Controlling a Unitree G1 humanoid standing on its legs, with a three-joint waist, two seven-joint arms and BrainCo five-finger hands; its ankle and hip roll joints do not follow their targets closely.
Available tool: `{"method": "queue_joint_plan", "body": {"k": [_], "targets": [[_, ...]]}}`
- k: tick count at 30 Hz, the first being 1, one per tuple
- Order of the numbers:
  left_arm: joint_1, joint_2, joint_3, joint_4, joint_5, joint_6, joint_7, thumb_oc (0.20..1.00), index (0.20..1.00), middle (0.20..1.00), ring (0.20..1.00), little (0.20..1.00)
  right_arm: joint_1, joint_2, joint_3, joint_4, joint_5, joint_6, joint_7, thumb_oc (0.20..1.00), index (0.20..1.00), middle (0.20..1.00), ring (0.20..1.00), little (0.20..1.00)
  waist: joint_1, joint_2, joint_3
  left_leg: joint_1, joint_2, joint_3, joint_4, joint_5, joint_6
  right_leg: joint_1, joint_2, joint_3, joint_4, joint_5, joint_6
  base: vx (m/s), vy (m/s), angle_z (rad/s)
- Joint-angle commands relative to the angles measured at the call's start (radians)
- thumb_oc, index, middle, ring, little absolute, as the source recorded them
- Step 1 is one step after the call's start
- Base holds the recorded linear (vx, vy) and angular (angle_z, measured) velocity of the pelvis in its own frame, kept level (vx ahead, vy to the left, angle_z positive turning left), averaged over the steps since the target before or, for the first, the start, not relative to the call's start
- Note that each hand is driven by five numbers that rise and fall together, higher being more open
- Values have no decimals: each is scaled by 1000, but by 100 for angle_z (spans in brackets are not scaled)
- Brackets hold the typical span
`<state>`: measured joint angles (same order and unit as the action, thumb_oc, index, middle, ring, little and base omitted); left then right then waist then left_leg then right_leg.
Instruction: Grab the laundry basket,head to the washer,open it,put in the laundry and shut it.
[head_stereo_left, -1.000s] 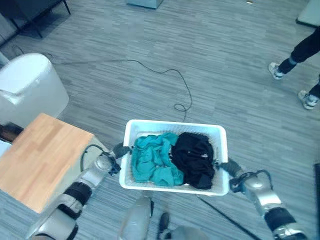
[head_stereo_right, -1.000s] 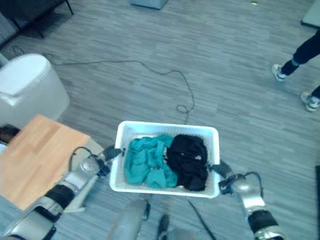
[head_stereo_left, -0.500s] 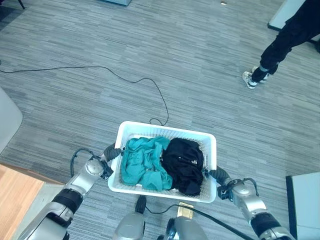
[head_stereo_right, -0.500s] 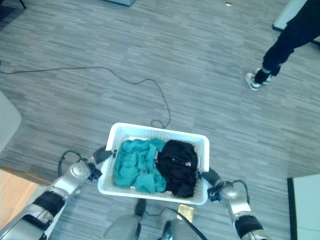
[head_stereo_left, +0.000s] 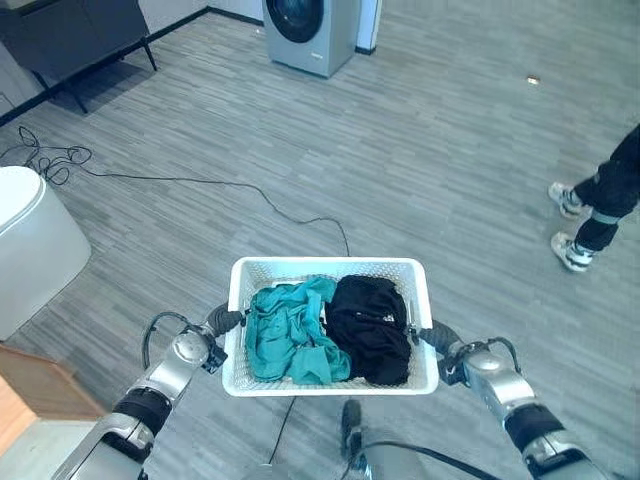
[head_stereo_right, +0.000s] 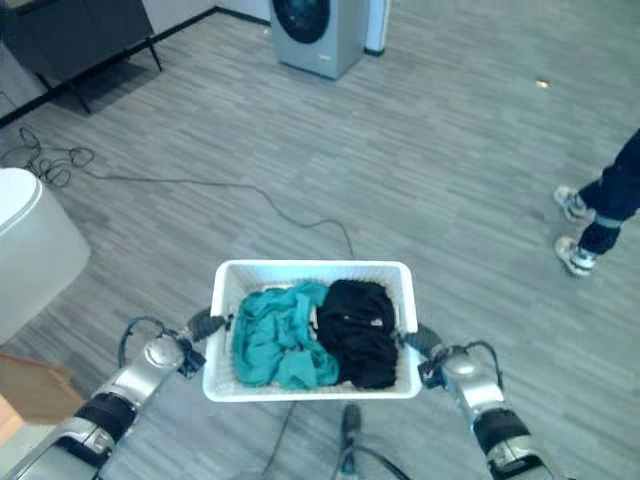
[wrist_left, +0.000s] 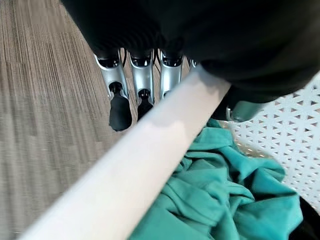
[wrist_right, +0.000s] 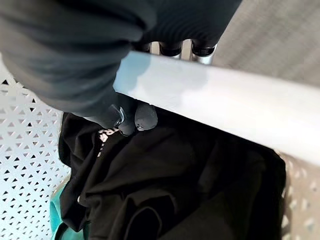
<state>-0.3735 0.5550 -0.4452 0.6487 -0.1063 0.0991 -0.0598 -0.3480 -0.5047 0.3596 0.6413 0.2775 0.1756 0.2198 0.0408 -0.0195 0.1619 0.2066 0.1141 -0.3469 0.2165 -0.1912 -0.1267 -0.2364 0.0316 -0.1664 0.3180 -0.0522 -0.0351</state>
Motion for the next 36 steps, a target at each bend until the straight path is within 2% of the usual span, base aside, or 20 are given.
{"method": "queue_joint_plan", "body": {"k": [1, 2, 3, 6, 8, 11, 13, 16, 20, 21, 23, 24, 25, 26, 28, 30, 31, 32, 34, 36], "targets": [[-138, 55, -6, 6, -73, -42, 30, 200, 200, 200, 200, 200, -24, -56, 20, -13, 5, -30, -2, 200, 200, 200, 200, 200, 10, -15, -77, -112, -64, 131, 222, 169, 101, 66, -63, 3, -238, 101, 121, 379, -283, 40], [-139, 55, -6, 6, -73, -42, 30, 200, 200, 200, 200, 200, -25, -55, 20, -12, 6, -30, -2, 200, 200, 200, 200, 200, 8, -19, -78, -118, -69, 130, 226, 171, 101, 63, -67, 2, -240, 104, 122, 316, -352, 34], [-156, 75, -5, -6, -77, -31, 33, 200, 200, 200, 200, 200, -57, -59, 40, -7, 20, -23, -13, 200, 200, 200, 200, 200, 32, -47, -56, -232, -57, 199, 435, 225, 115, 125, -57, -5, -262, 80, 87, 176, -244, 14], [-181, 94, -5, -15, -86, -26, 38, 200, 200, 200, 200, 200, -85, -70, 44, -5, 36, -20, -29, 200, 200, 200, 200, 200, 57, -69, -27, -343, -21, 274, 521, 230, 128, 184, -45, -20, -286, 54, 64, 253, -318, 1], [-209, 91, -5, -19, -101, -23, 42, 200, 200, 200, 200, 200, -85, -63, 44, -11, 42, -16, -41, 200, 200, 200, 200, 200, 100, -83, 8, -482, 4, 359, 444, 175, 127, 258, -38, -38, -302, 11, 58, 348, -177, 34], [-208, 102, 4, -18, -102, -28, 43, 200, 200, 200, 200, 200, -66, -55, 37, -29, 45, -24, -38, 200, 200, 200, 200, 200, 125, -82, 16, -508, -21, 362, 239, 185, 114, 283, -33, -41, -290, -24, 66, 249, 14, 0], [-222, 106, -11, -17, -101, -36, 41, 200, 200, 200, 200, 200, -52, -45, 28, -49, 65, -48, -43, 200, 200, 200, 200, 200, 145, -57, 12, -498, 2, 323, -126, 304, 77, 328, -6, -56, -272, -79, 71, 503, 101, -13], [-228, 113, -15, -17, -111, -48, 44, 200, 200, 200, 200, 200, -45, -32, 18, -52, 86, -67, -52, 200, 200, 200, 200, 200, 159, -62, 23, -521, 3, 304, -294, 318, 61, 387, -6, -58, -247, -138, 79, 413, 113, 14], [-215, 115, -13, -34, -102, -54, 40, 200, 200, 200, 200, 200, -37, -16, 11, -72, 87, -72, -50, 200, 200, 200, 200, 200, 171, -67, 10, -522, 24, 367, -260, 341, 62, 437, -21, -54, -217, -187, 95, 591, 255, -13], [-193, 121, -13, -43, -81, -65, 39, 200, 200, 200, 200, 200, 0, -1, -19, -114, 84, -74, -43, 200, 200, 200, 200, 200, 180, -89, -11, -532, -23, 367, -109, 331, 89, 466, -86, -30, -139, -146, 141, 776, 432, -9], [-187, 115, -23, -35, -77, -61, 38, 200, 200, 200, 200, 200, 15, 15, -22, -108, 77, -76, -42, 200, 200, 200, 200, 200, 181, -106, -25, -516, -72, 378, -68, 284, 129, 432, -144, -15, -25, -8, 179, 804, 520, -4], [-178, 115, -32, -40, -76, -61, 35, 200, 200, 200, 200, 200, 21, 23, -24, -104, 71, -79, -45, 200, 200, 200, 200, 200, 176, -114, -27, -485, -108, 392, -53, 238, 165, 372, -182, -3, 132, 139, 199, 474, 361, -18], [-178, 115, -32, -40, -76, -61, 35, 200, 200, 200, 200, 200, 21, 23, -24, -104, 71, -79, -45, 200, 200, 200, 200, 200, 177, -112, -30, -488, -105, 392, -55, 240, 165, 368, -180, -1, 132, 141, 198, 599, 448, -4], [-176, 115, -29, -52, -69, -56, 36, 200, 200, 200, 200, 200, 27, 29, -28, -110, 67, -77, -40, 200, 200, 200, 200, 200, 161, -99, -28, -441, -120, 400, -58, 192, 196, 303, -213, -12, 237, 203, 206, 293, 216, 25], [-179, 117, -25, -63, -71, -49, 39, 200, 200, 200, 200, 200, 27, 26, -29, -118, 62, -73, -36, 200, 200, 200, 200, 200, 145, -80, -12, -368, -127, 403, -77, 159, 214, 201, -260, -61, 265, 167, 190, 496, 293, 21], [-179, 117, -23, -67, -74, -49, 39, 200, 200, 200, 200, 200, 31, 23, -30, -123, 63, -70, -33, 200, 200, 200, 200, 200, 132, -70, -9, -342, -126, 395, -90, 153, 212, 165, -251, -87, 240, 126, 177, 421, 155, 0], [-187, 120, -25, -75, -71, -49, 36, 200, 200, 200, 200, 200, 49, 0, -49, -133, 63, -62, -30, 200, 200, 200, 200, 200, 100, -53, 3, -279, -132, 378, -112, 128, 205, 108, -213, -114, 153, 40, 164, 287, 48, 28], [-187, 120, -24, -76, -71, -49, 36, 200, 200, 200, 200, 200, 49, 0, -49, -134, 63, -61, -30, 200, 200, 200, 200, 200, 97, -51, 2, -280, -130, 375, -114, 131, 205, 111, -211, -118, 147, 43, 162, 488, 41, 48], [-203, 117, -29, -72, -58, -54, 34, 200, 200, 200, 200, 200, 73, -22, -75, -144, 66, -64, -34, 200, 200, 200, 200, 200, 69, -56, 5, -209, -144, 354, -127, 78, 175, 68, -199, -143, -127, 43, 170, 572, -68, 63], [-212, 95, -19, -62, -36, -62, 33, 200, 200, 200, 200, 200, 115, -35, -118, -161, 62, -65, -38, 200, 200, 200, 200, 200, 22, -54, 12, -143, -156, 317, -105, 11, 160, 12, -169, -61, -337, 129, 208, 723, -81, 58]]}}
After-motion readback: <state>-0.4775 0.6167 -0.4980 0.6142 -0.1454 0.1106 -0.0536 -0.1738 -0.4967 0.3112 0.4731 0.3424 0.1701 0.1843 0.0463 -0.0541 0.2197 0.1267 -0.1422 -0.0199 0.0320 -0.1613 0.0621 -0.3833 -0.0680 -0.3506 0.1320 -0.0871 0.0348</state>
